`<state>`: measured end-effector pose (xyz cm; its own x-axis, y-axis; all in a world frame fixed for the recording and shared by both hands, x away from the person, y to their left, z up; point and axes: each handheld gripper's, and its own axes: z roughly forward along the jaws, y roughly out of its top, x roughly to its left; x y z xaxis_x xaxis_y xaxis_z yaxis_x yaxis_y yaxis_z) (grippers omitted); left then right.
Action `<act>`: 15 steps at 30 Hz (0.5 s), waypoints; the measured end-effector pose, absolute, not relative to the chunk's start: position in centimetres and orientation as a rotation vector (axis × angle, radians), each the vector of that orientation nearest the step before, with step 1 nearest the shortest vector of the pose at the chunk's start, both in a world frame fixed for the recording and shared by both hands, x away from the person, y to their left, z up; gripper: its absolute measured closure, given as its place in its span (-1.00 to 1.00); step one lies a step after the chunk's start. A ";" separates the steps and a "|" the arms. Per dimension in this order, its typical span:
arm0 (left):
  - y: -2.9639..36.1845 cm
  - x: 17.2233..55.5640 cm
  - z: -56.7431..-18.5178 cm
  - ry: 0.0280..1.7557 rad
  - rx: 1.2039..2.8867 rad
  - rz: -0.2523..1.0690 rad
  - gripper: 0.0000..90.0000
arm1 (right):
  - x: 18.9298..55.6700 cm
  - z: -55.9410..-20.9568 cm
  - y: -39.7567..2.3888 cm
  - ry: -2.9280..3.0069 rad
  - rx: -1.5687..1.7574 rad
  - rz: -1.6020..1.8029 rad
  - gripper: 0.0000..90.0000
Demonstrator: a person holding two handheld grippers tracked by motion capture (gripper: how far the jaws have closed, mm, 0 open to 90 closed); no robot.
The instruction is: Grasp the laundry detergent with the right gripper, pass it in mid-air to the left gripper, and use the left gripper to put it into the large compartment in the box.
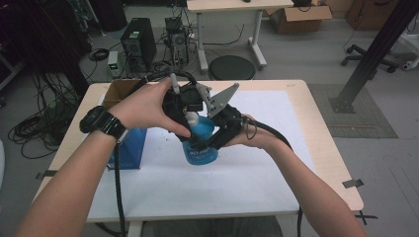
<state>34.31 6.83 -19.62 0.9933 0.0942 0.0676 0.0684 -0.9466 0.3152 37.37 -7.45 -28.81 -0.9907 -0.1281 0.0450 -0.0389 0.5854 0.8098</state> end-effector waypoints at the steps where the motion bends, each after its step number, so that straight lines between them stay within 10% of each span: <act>1: 6.8 34.3 -19.7 0.120 2.825 0.120 -0.34 | 37.4 -28.8 -7.5 -2.709 0.141 -1.378 -0.07; 15: 6.7 34.2 -19.6 0.141 2.833 0.139 -0.20 | 37.4 -28.9 -7.5 -2.717 0.134 -1.378 -0.07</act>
<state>34.25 6.72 -19.59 0.9905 0.1115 0.0806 0.0824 -0.9500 0.3011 37.37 -7.53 -28.93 -0.9919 -0.1198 0.0424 -0.0366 0.5885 0.8076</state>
